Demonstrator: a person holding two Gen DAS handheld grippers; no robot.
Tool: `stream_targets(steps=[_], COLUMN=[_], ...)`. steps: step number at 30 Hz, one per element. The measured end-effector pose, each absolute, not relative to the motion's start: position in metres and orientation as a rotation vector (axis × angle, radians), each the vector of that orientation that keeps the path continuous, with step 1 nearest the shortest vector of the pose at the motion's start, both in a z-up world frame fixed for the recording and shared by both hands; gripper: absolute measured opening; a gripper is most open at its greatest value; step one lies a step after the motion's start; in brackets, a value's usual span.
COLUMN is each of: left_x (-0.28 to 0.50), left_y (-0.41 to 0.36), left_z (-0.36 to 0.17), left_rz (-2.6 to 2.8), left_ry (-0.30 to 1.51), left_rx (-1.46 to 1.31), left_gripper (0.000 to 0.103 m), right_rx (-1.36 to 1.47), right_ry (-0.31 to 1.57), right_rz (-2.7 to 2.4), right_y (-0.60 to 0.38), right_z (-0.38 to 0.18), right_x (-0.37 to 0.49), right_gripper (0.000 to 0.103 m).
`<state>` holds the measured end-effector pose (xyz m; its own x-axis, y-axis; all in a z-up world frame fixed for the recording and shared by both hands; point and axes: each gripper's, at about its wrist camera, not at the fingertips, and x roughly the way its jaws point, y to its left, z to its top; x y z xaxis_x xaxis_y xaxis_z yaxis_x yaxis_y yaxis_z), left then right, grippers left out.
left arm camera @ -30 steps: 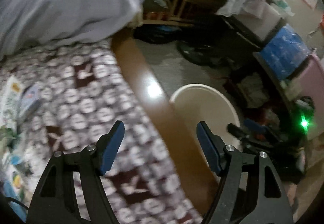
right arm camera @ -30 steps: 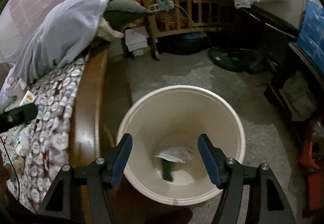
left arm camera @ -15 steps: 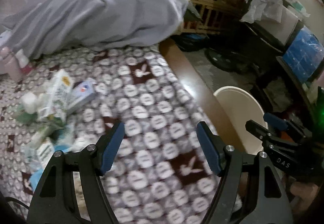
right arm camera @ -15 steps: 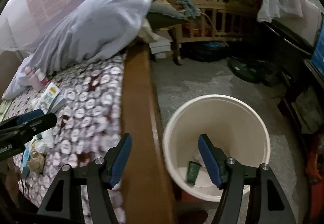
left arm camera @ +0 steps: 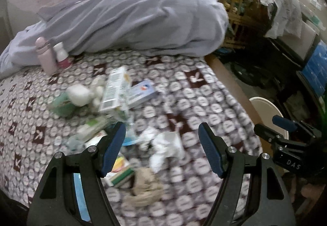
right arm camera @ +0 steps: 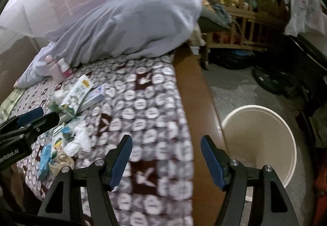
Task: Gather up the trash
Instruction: 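Return both tools to the trash pile on the bed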
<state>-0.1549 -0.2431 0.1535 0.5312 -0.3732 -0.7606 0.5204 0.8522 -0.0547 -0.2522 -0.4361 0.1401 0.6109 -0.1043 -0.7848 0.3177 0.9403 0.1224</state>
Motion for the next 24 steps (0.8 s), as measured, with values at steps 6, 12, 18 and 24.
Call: stream_targets(steps=[6,12,18,24], left_x=[-0.144,-0.137,-0.129,-0.127], left_y=[-0.197,-0.155,-0.109,-0.074], left_z=[0.153,0.154,0.15,0.14], left_rz=[-0.472,-0.407,-0.343,-0.299], left_ry=[0.869,0.849,0.877,0.917], left_rx=[0.15,0.145,0.124,0.108], left_gripper=[0.073,0.073,0.073,0.073], right_rx=[0.224,0.211,0.188,0.183], right_ry=[0.89,0.888,0.903,0.932], right_rz=[-0.206,-0.17,-0.118,-0.059], right_y=[-0.409,-0.388,-0.365,-0.345], right_z=[0.142,0.146,0.143,0.132], right_x=[-0.236,-0.223,-0.212,-0.202], right_gripper=[0.068,0.069,0.07,0.07])
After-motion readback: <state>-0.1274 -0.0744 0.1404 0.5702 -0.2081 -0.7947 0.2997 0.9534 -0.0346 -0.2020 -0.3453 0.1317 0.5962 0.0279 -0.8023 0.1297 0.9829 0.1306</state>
